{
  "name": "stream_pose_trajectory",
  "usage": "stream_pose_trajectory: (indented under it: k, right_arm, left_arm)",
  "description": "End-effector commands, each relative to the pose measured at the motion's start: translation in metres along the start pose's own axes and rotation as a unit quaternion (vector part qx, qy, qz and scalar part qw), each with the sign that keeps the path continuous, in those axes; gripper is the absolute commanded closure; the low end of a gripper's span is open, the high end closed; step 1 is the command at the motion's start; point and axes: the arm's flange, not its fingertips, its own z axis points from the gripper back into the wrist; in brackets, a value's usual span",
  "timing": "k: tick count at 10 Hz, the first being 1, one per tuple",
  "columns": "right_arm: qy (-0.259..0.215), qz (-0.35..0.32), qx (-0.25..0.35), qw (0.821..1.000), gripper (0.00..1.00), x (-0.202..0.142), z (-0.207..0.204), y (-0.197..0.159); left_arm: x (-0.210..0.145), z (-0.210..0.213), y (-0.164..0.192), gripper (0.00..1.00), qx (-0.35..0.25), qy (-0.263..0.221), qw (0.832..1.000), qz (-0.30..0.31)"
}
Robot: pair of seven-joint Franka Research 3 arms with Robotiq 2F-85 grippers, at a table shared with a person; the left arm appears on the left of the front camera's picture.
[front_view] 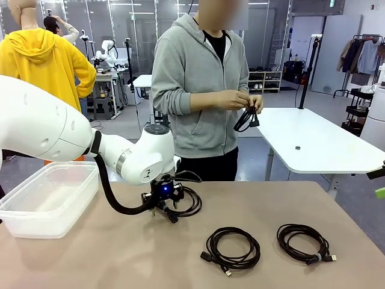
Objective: Organize and store the cables.
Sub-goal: Place the Power Cable into the Organizing box.
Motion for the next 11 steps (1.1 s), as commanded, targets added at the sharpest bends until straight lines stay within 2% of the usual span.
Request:
stream_pose_trajectory:
  k: [1,2,4,5,6,8,9,10,11]
  right_arm:
    - [0.008,-0.012,0.003,1.0,0.0,0.004,0.002,0.003]
    - [0.008,-0.012,0.003,1.0,0.0,0.004,0.002,0.003]
    - [0.008,-0.012,0.003,1.0,0.0,0.004,0.002,0.003]
    - [0.008,-0.012,0.003,1.0,0.0,0.004,0.002,0.003]
    - [0.008,-0.012,0.003,1.0,0.0,0.004,0.002,0.003]
    - [0.008,-0.012,0.003,1.0,0.0,0.004,0.002,0.003]
    - [0.008,-0.012,0.003,1.0,0.0,0.004,0.002,0.003]
    - [0.008,-0.012,0.003,1.0,0.0,0.004,0.002,0.003]
    - [0.008,-0.012,0.003,1.0,0.0,0.004,0.002,0.003]
  left_arm:
    - [-0.001,-0.003,-0.005,0.7,0.008,-0.029,0.999,0.01]
    - [-0.002,-0.004,-0.004,1.0,0.005,-0.025,1.0,0.012]
    - [-0.002,-0.003,-0.002,1.0,-0.001,-0.021,1.0,0.014]
    - [-0.002,-0.002,-0.001,0.97,-0.002,-0.02,1.0,0.016]
    - [-0.001,0.0,0.0,1.0,-0.003,-0.019,1.0,0.015]
    - [0.011,0.023,0.003,1.0,-0.018,-0.024,0.999,0.017]
    - [0.02,0.047,0.005,1.0,-0.028,-0.033,0.999,0.003]
    - [0.026,0.074,0.006,1.0,-0.044,-0.024,0.998,-0.044]
    - [0.031,0.104,0.009,0.92,-0.047,-0.03,0.994,-0.091]
